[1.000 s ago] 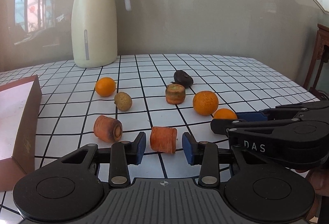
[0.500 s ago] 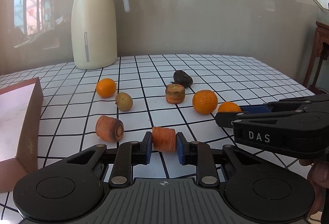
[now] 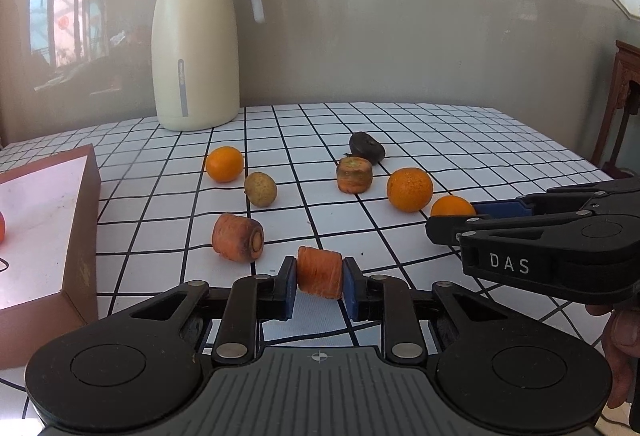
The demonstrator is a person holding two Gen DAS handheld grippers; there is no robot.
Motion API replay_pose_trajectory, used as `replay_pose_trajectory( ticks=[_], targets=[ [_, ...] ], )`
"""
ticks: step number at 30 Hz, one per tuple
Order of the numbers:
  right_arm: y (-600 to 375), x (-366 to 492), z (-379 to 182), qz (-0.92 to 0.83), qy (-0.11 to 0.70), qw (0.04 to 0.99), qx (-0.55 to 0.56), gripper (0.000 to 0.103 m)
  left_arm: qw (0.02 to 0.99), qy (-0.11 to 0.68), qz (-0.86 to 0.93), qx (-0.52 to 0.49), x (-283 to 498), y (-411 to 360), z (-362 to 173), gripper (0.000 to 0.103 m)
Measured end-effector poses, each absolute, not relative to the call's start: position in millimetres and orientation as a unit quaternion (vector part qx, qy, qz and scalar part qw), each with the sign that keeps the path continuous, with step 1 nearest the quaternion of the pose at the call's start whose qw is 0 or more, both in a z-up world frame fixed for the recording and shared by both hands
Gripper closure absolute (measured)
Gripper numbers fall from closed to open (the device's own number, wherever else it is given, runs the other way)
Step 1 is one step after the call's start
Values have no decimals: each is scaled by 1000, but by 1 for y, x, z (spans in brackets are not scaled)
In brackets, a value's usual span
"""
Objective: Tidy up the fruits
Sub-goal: 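Grasp a carrot piece with the left gripper while the right gripper grasps an orange, then carry the carrot piece with the left gripper while the right carries the orange toward the tray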
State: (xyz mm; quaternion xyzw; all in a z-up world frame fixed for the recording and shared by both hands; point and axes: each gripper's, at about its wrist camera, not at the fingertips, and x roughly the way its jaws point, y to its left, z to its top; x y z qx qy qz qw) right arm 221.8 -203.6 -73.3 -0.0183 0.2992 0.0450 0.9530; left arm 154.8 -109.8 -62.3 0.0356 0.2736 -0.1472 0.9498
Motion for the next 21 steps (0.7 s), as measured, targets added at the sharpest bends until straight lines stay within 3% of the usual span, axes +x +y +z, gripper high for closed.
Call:
replay_pose_trajectory(
  ticks=[21],
  targets=[
    [-204, 219, -69, 46, 293, 955, -13, 79, 954, 263, -137, 41, 154, -109, -56, 79]
  ],
)
